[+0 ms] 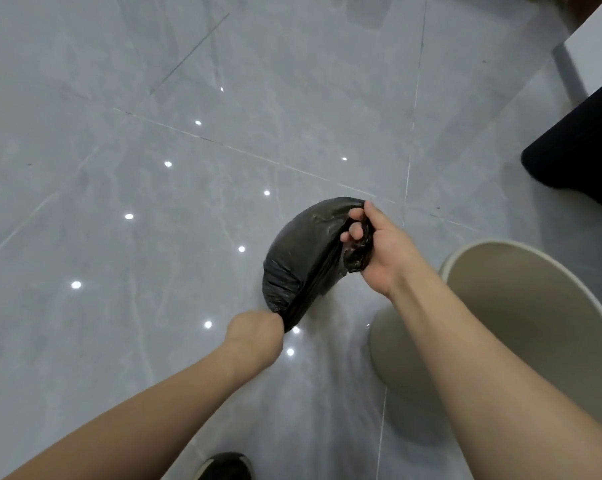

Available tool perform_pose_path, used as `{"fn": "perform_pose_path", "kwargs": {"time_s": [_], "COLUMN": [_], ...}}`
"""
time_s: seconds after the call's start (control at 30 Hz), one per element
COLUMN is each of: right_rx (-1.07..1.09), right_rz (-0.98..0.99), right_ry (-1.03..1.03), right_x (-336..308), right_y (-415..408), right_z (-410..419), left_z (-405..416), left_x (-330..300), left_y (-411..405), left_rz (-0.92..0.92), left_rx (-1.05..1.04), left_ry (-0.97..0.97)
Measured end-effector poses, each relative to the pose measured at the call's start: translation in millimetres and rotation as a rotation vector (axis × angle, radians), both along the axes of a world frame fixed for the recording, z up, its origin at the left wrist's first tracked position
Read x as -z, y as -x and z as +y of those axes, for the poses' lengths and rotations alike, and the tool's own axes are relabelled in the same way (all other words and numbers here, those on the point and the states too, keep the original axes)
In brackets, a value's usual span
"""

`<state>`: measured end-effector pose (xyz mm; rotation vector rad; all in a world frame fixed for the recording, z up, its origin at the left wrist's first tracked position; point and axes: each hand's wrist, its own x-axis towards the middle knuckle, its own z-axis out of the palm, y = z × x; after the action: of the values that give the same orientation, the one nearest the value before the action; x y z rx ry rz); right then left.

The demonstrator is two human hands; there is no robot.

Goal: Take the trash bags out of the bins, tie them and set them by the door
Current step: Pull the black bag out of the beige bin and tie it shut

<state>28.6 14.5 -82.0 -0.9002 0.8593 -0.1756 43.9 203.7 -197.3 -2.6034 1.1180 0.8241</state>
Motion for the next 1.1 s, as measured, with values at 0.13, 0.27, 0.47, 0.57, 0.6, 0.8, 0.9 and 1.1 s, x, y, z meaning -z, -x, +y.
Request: {"fn": "perform_pose_path", "kwargs": {"time_s": [0.13,0.27,0.47,0.57,0.6,0.8,0.9,1.1], "right_rx": [0.038,0.210,0.290,0.221,0.185,0.226,0.234,-0.126], "right_rz": [-0.048,-0.044,-0.023,-0.007,0.012,0.116,0.036,0.058], "right_ry": [-0.031,-0.001,0.081,0.083,0.095,0.224,0.219,0.137], "right_x": [10,18,11,9,9,4,-8,5], "right_y": [8,10,-2,-1,1,9,6,3], "right_z": [13,9,2,6,5,-24,-28,22], "left_z": [3,24,28,20,19,27,26,19], "left_x": [-3,-14,-33,-38,-39,-66,-79,-88], "left_y": [6,10,3,7,7,-5,-13,-20], "left_rz": [0.108,0.037,-0.061,-0.068,-0.072,-0.196,-0.252,-0.192], "left_rx": [-0.060,-0.083,-0.053,-0.014,-0.024,-0.068,-0.045,-0.037], "left_ry": [0.024,0.098,0.083,0.043,0.029,0.006,0.089,0.111]}}
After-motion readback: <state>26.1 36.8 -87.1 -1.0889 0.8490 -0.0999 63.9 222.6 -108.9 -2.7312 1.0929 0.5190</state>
